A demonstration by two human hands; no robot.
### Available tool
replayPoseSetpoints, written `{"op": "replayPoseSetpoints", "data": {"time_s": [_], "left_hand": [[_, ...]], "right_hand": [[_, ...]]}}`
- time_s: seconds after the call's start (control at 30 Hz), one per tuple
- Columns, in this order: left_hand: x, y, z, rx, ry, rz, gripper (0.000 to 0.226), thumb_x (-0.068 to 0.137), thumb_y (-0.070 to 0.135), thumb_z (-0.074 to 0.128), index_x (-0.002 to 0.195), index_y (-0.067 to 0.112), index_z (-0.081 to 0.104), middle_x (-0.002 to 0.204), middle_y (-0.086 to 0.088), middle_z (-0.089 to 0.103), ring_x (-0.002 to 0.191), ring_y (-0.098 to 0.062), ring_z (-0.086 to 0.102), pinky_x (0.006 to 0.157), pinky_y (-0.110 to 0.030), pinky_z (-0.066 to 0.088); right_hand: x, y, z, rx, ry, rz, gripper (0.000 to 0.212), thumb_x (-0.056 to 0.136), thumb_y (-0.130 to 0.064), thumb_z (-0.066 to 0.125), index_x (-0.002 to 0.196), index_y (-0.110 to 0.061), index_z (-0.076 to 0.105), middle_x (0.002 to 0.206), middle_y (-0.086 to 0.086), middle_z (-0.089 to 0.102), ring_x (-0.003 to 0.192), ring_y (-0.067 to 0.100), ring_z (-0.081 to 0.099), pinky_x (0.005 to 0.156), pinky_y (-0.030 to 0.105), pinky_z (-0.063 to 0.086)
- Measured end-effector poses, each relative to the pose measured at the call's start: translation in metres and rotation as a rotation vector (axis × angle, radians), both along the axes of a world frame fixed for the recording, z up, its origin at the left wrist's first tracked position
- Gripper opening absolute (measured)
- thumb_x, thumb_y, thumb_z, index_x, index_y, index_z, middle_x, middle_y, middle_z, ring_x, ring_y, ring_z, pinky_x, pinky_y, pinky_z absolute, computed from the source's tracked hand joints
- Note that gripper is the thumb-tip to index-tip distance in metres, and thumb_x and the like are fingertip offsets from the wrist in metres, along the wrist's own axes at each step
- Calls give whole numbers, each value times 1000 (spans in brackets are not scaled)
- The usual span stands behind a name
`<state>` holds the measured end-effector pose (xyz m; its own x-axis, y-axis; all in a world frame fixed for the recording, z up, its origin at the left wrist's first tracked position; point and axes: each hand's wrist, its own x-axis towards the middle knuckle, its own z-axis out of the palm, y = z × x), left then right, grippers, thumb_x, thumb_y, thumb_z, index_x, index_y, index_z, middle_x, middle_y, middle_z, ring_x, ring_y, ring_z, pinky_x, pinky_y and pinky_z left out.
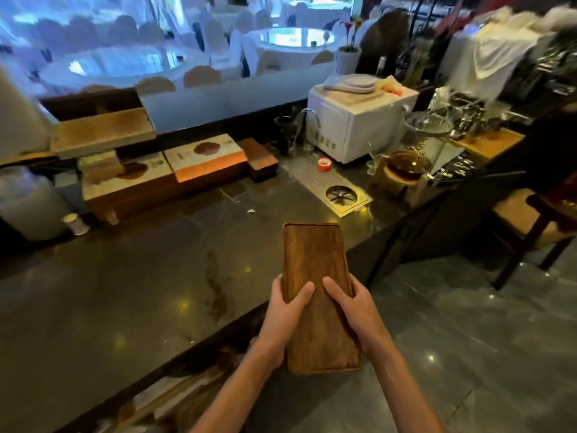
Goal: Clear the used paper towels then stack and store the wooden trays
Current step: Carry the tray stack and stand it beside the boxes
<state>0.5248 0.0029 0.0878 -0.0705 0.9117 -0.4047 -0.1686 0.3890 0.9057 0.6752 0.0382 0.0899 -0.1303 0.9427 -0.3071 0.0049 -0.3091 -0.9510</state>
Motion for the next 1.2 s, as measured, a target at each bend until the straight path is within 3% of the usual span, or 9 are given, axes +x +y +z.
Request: {"op": "replayPoseSetpoints", "data": {"time_s": [0.1, 0.23, 0.37, 0.5, 0.63, 0.73, 0.83, 1.03, 1.2], "left_hand": [[45, 31, 5, -23, 30, 16, 67, 80, 65, 60, 133, 42, 27, 120, 15, 49, 109, -8, 56, 87, -29, 53], [64, 85, 12, -19, 99, 105, 60, 81, 60, 62, 129, 37, 34, 120, 11, 53, 107, -9, 58, 90, -35, 54], [57, 151, 19, -5, 81, 161, 57, 82, 57, 63, 128, 35, 38, 118, 8, 56, 104, -12, 62, 71, -26, 55], [55, 230, 12, -31, 66, 252, 55, 85, 51, 64, 130, 34, 37, 119, 3, 54, 106, -18, 61, 81, -39, 58], [53, 309, 4, -29, 69, 316, 64, 87, 48, 63, 139, 25, 35, 122, 1, 53, 108, -18, 60, 82, -36, 56], [45, 368, 0, -24, 98, 343, 67, 88, 49, 62, 142, 23, 32, 118, 3, 53, 107, -15, 60, 78, -33, 56], [31, 418, -5, -94, 112, 380, 62, 91, 48, 58, 141, 24, 32, 110, 8, 53, 100, -10, 60, 69, -26, 54], [-21, 501, -21, -114, 113, 462, 65, 92, 47, 57, 143, 17, 30, 132, -5, 53, 113, -17, 57, 84, -31, 54], [-81, 551, -28, -199, 46, 578, 52, 95, 37, 56, 138, 13, 39, 123, -6, 58, 107, -19, 60, 80, -32, 55]], "right_hand": [[40, 45, 5, -12, 19, 8, 62, 76, -53, 75, 130, -28, 54, 109, -6, 72, 93, 9, 72, 68, 24, 59], [55, 108, 8, -22, 35, 89, 64, 84, -52, 67, 139, -33, 43, 125, -3, 64, 106, 14, 67, 83, 33, 59], [54, 174, 9, -27, 32, 223, 68, 88, -56, 59, 146, -43, 26, 132, -7, 54, 113, 12, 60, 90, 35, 55], [55, 239, -3, 5, -5, 289, 62, 91, -55, 54, 146, -47, 27, 132, -15, 54, 112, 3, 59, 80, 23, 55], [45, 318, -4, 15, -3, 291, 58, 96, -46, 51, 148, -43, 26, 139, -10, 48, 122, 11, 53, 99, 40, 52], [33, 379, -3, 73, -54, 323, 58, 92, -51, 53, 142, -51, 24, 135, -13, 47, 122, 10, 52, 97, 38, 52], [17, 432, -7, 40, -69, 346, 59, 93, -46, 56, 146, -40, 30, 134, -11, 52, 119, 9, 55, 96, 35, 53], [-39, 528, -17, 51, -61, 458, 58, 92, -38, 61, 144, -30, 37, 129, -5, 58, 115, 13, 60, 91, 35, 56], [-108, 611, -33, 129, -69, 555, 51, 92, -33, 62, 138, -31, 41, 124, -5, 61, 107, 9, 65, 76, 23, 58]]}}
